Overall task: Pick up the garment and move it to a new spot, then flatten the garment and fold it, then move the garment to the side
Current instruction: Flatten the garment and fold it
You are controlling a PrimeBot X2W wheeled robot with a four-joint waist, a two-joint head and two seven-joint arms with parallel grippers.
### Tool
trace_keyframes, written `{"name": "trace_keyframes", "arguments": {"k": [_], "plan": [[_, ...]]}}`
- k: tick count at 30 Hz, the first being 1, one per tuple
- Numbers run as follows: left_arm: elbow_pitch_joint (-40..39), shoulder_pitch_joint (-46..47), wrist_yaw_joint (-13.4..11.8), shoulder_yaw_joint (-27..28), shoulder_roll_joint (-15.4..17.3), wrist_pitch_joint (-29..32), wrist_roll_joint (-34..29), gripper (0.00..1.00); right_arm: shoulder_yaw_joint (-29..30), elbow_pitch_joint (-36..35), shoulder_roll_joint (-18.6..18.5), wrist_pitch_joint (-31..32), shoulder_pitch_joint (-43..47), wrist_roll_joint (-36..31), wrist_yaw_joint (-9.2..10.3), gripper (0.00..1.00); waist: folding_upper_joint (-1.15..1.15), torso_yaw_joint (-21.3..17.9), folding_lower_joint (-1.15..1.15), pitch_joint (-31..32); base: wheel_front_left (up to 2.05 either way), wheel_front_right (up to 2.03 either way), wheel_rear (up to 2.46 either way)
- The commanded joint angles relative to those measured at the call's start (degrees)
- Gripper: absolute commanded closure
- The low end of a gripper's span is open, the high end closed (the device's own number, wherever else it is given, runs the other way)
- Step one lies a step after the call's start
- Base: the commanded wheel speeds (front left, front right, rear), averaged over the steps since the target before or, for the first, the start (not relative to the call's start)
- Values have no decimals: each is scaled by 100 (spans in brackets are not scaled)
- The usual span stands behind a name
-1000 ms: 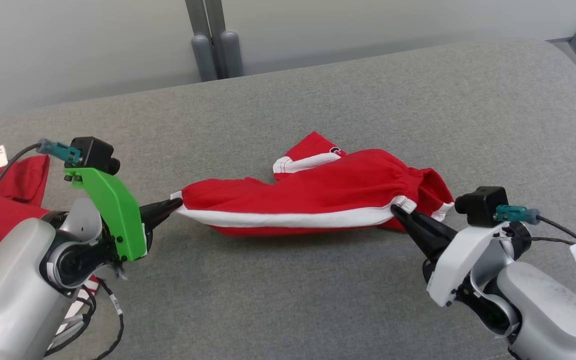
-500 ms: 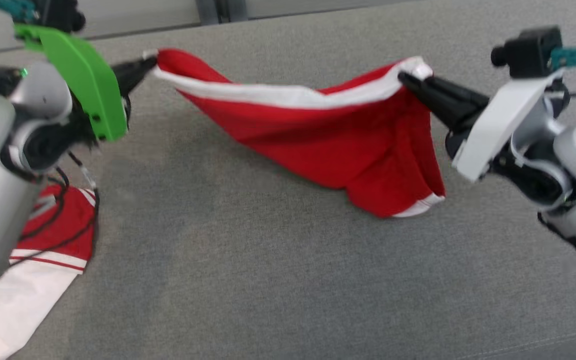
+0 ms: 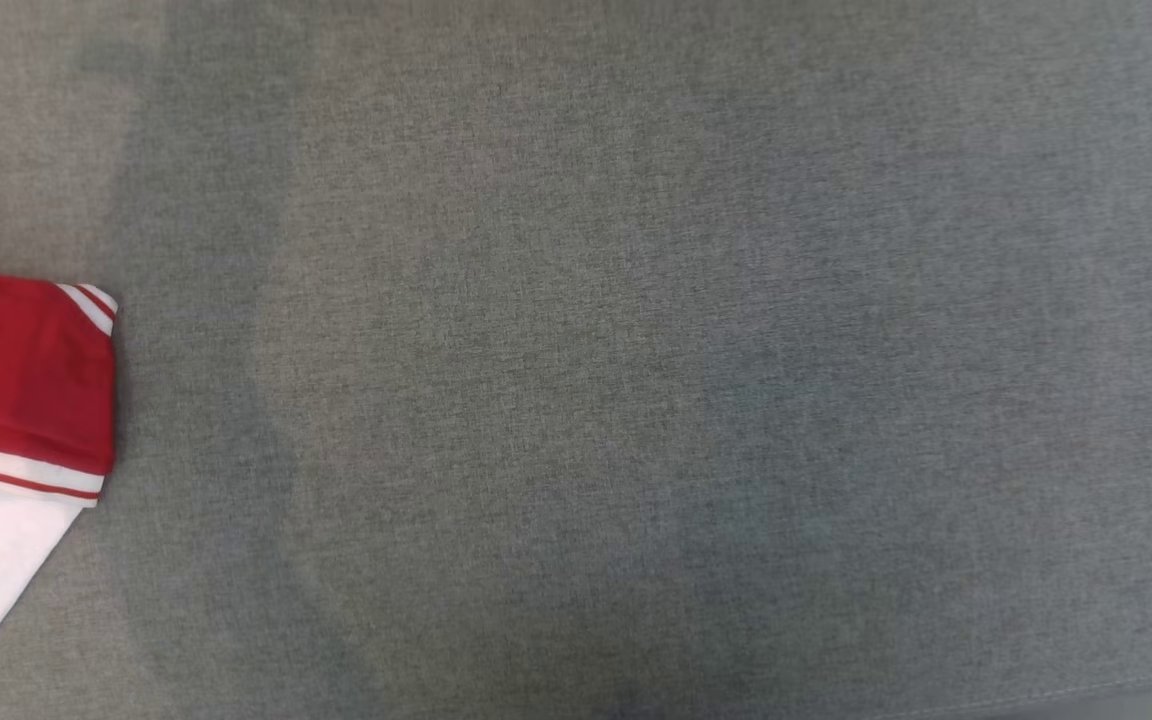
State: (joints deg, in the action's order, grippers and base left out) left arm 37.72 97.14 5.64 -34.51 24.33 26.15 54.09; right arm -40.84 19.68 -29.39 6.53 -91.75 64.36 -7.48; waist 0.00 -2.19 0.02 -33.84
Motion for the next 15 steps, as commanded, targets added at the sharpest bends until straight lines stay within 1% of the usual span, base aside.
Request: {"name": "trace_keyframes", "arguments": {"k": [1,4,7,11,13,15], "plan": [[168,262,51,32,-91,-153,-33,100,-30,131,7,-223,-234,46,-3,100,0,268,-2,-637,0,0,0],[436,591,98,-1,-178,-397,-141,100,-116,346,-37,-690,-543,17,-4,100,0,297,-2,-658,0,0,0],[691,697,142,-36,-287,-540,-99,100,-375,556,-92,-988,-567,100,-3,100,0,312,-2,-639,0,0,0],[928,450,185,-334,-284,-357,-121,100,-901,710,-202,-925,-355,326,-3,100,0,324,-2,-573,0,0,0],[955,258,188,-481,-282,-187,-20,100,-1169,746,-282,-904,-237,449,-3,100,0,330,-2,-503,0,0,0],[876,66,192,-712,-180,14,44,100,-1412,734,-353,-927,-39,593,-3,100,0,325,-2,-384,0,0,0]]}}
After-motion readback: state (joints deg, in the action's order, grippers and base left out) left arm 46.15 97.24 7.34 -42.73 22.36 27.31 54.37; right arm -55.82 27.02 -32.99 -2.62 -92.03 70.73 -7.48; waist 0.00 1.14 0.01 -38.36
